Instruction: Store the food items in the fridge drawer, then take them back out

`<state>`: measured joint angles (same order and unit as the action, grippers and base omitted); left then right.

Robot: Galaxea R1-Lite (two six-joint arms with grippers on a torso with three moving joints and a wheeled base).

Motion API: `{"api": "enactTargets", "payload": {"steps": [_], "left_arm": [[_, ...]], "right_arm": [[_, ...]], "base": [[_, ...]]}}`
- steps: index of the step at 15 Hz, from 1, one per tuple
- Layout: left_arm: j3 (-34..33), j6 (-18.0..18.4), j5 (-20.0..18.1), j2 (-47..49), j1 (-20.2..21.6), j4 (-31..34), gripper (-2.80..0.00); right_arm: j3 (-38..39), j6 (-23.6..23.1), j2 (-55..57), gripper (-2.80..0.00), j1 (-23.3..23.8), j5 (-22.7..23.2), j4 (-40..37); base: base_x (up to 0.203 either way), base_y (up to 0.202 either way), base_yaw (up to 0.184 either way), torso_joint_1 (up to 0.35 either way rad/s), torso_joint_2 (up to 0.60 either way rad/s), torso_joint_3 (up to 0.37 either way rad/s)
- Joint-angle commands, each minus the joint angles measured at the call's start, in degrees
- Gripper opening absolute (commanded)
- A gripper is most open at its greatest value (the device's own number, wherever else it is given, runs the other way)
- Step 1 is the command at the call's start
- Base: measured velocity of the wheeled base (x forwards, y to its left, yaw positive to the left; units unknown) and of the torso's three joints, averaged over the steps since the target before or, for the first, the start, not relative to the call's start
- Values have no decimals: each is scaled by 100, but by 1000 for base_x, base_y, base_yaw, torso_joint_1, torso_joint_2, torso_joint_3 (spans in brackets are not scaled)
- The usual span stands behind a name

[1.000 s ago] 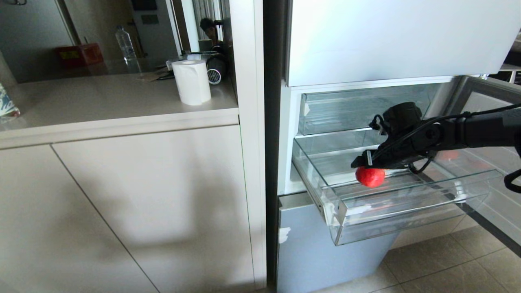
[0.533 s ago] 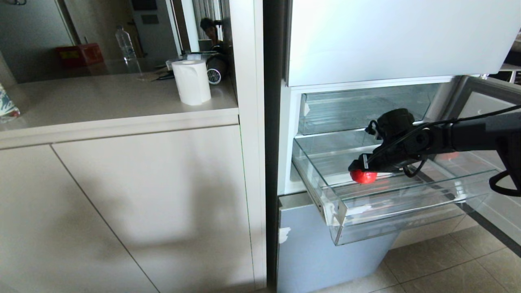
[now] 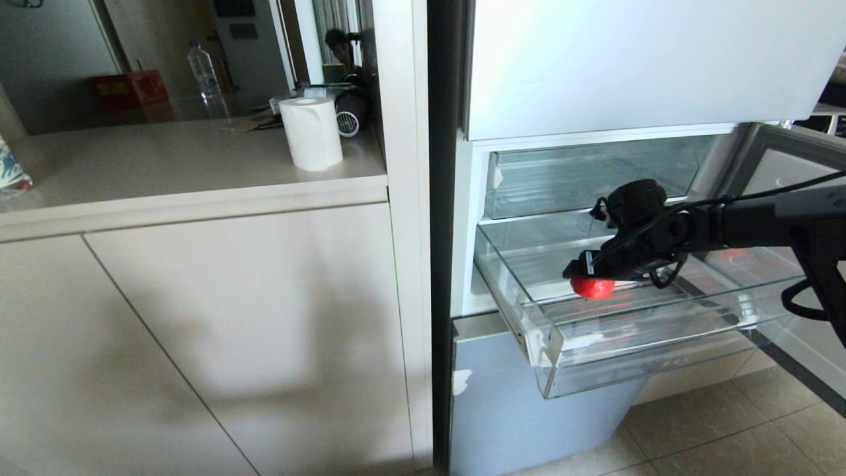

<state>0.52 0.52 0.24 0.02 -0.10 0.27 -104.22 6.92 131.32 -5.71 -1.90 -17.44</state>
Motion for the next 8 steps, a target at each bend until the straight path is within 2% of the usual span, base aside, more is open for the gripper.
{"api": "enactTargets", "payload": {"steps": [1, 2, 8], "left_arm": [[0, 0, 2, -2, 1, 0, -280], [0, 0, 2, -2, 1, 0, -280], [0, 0, 2, -2, 1, 0, -280]], "right_arm": [[-63, 2, 93, 0, -10, -3, -13], [-97, 2, 139, -280, -10, -11, -9], [-128, 86, 163, -280, -15, -30, -17]], "base": [[0, 0, 0, 0, 0, 0], [0, 0, 0, 0, 0, 0], [0, 0, 0, 0, 0, 0]]}}
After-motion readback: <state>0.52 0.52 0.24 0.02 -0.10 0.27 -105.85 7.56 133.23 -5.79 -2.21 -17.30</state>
